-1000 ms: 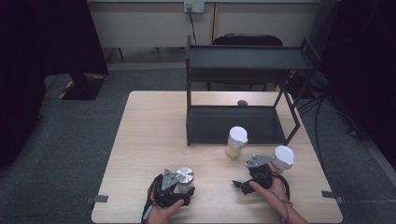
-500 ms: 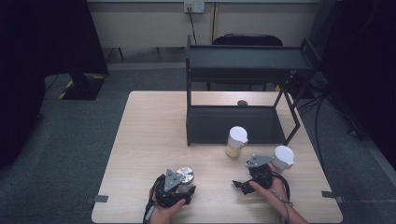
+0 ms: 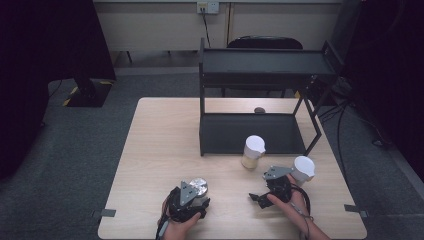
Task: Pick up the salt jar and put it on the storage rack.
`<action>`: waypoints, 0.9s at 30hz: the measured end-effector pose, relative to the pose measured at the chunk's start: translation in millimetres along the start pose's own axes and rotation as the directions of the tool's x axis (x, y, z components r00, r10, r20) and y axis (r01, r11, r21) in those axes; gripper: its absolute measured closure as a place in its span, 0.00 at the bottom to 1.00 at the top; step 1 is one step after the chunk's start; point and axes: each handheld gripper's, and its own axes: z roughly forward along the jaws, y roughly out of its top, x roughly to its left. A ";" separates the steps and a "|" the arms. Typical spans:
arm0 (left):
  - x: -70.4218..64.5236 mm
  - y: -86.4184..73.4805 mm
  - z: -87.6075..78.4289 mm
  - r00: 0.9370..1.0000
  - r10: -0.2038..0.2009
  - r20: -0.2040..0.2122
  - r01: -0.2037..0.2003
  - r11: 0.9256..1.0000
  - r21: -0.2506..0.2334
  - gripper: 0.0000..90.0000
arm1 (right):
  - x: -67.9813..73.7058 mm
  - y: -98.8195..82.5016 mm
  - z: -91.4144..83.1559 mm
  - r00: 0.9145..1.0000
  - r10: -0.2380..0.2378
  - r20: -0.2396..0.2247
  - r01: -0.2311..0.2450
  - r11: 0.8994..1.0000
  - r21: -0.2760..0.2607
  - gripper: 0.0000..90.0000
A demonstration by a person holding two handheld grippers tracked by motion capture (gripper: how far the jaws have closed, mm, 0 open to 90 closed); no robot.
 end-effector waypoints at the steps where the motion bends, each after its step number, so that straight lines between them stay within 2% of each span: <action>1: -0.5 0.4 0.0 1.000 0.002 -0.002 -0.002 1.000 0.001 0.34 | 0.0 0.0 0.0 1.000 0.000 0.000 0.000 1.000 0.000 0.00; 10: -0.1 3.2 -1.1 1.000 -0.012 -0.004 0.012 1.000 0.000 0.34 | 0.0 0.0 0.0 1.000 0.000 0.000 0.000 1.000 0.000 0.00; 13: 1.0 6.0 -2.2 1.000 -0.024 -0.001 0.024 1.000 -0.005 0.34 | 0.0 0.0 0.0 1.000 0.000 0.000 0.000 1.000 0.000 0.00; 17: 2.2 11.8 -2.5 1.000 -0.013 -0.006 0.013 1.000 0.001 0.34 | 0.0 0.0 0.0 1.000 0.000 0.000 0.000 1.000 0.000 0.00; 23: 8.2 18.6 -2.6 1.000 -0.025 -0.006 0.025 1.000 -0.004 0.34 | 0.0 0.0 0.0 1.000 0.000 0.000 0.000 1.000 0.000 0.00; 27: 11.8 24.5 0.3 0.999 -0.030 0.012 0.030 1.000 0.002 0.34 | 0.0 0.0 0.0 1.000 0.000 0.000 0.000 1.000 0.000 0.00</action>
